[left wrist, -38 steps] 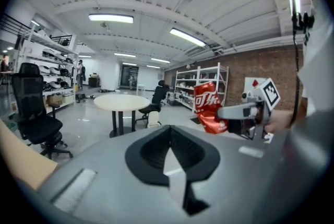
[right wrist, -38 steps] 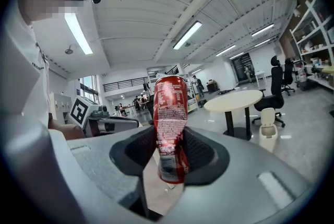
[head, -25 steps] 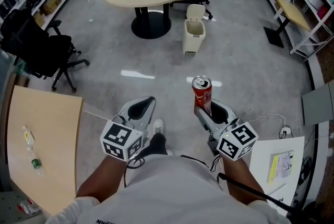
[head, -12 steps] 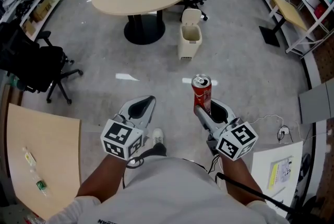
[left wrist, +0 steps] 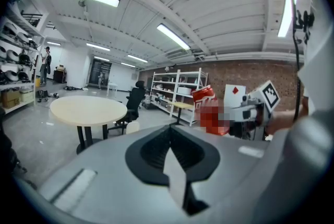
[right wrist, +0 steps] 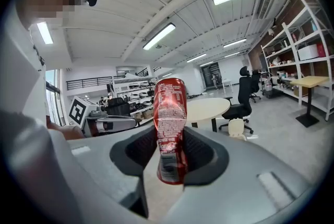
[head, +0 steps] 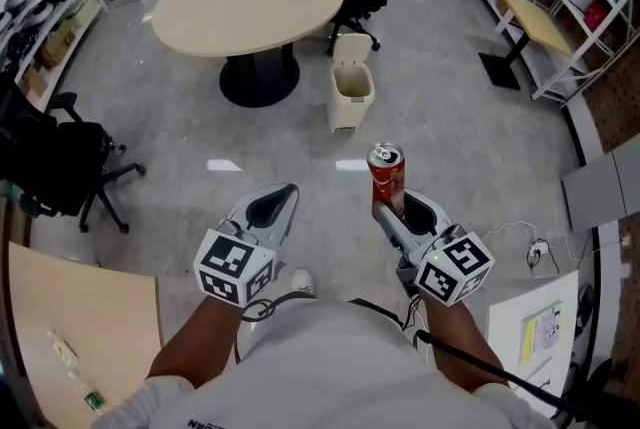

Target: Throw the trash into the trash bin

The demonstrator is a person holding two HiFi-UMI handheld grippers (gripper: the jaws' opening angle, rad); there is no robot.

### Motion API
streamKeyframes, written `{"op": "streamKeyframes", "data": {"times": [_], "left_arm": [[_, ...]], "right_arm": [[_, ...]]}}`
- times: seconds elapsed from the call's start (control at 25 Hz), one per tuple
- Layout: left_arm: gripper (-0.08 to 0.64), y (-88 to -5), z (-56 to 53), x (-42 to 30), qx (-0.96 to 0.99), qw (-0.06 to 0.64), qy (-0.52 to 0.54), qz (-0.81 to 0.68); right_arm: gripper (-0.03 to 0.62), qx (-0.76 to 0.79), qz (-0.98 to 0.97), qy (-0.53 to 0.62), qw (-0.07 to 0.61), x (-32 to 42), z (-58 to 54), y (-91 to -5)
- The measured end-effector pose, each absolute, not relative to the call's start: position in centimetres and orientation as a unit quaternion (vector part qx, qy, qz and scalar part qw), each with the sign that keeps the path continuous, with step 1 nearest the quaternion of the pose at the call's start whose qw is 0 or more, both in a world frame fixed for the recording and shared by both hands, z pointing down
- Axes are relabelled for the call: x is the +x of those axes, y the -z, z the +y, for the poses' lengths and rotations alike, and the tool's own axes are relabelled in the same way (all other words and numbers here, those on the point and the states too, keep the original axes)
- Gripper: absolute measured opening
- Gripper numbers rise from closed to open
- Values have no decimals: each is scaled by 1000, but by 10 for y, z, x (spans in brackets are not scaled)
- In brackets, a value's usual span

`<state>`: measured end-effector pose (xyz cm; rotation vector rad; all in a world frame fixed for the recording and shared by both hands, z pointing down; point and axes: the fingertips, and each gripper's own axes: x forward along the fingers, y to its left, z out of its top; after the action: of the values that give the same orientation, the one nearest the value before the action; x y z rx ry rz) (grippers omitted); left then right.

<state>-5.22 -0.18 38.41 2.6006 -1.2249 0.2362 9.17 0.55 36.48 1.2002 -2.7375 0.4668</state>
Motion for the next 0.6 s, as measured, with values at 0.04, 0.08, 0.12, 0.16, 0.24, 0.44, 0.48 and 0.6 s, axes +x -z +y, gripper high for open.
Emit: {"op": "streamKeyframes", "data": {"times": [0.04, 0.08, 0.12, 0.16, 0.24, 0.44, 0.48, 0.6], "left_arm": [[8, -383, -8, -54, 895, 126, -80, -420], [8, -382, -14, -56, 896, 123, -79, -418], [8, -381, -19, -58, 897, 122, -78, -418], [8, -381, -24, -60, 897, 121, -77, -417], [8, -380, -31, -62, 898, 124, -73, -417], [8, -388, -40, -53, 904, 133, -82, -399], [8, -390, -42, -51, 905, 134, -85, -396], [8, -393, -48, -45, 907, 132, -91, -390]], "right_arm": [[150, 399, -902, -152, 57, 91, 1, -363], [150, 402, -902, -149, 55, 89, -3, -361], [150, 404, -901, -146, 53, 88, -6, -358], [150, 406, -901, -144, 52, 86, -9, -355], [150, 408, -901, -140, 53, 84, -13, -353], [150, 417, -896, -141, 54, 88, -25, -355], [150, 419, -895, -142, 52, 89, -28, -356], [150, 419, -895, -146, 49, 91, -34, -361]]}}
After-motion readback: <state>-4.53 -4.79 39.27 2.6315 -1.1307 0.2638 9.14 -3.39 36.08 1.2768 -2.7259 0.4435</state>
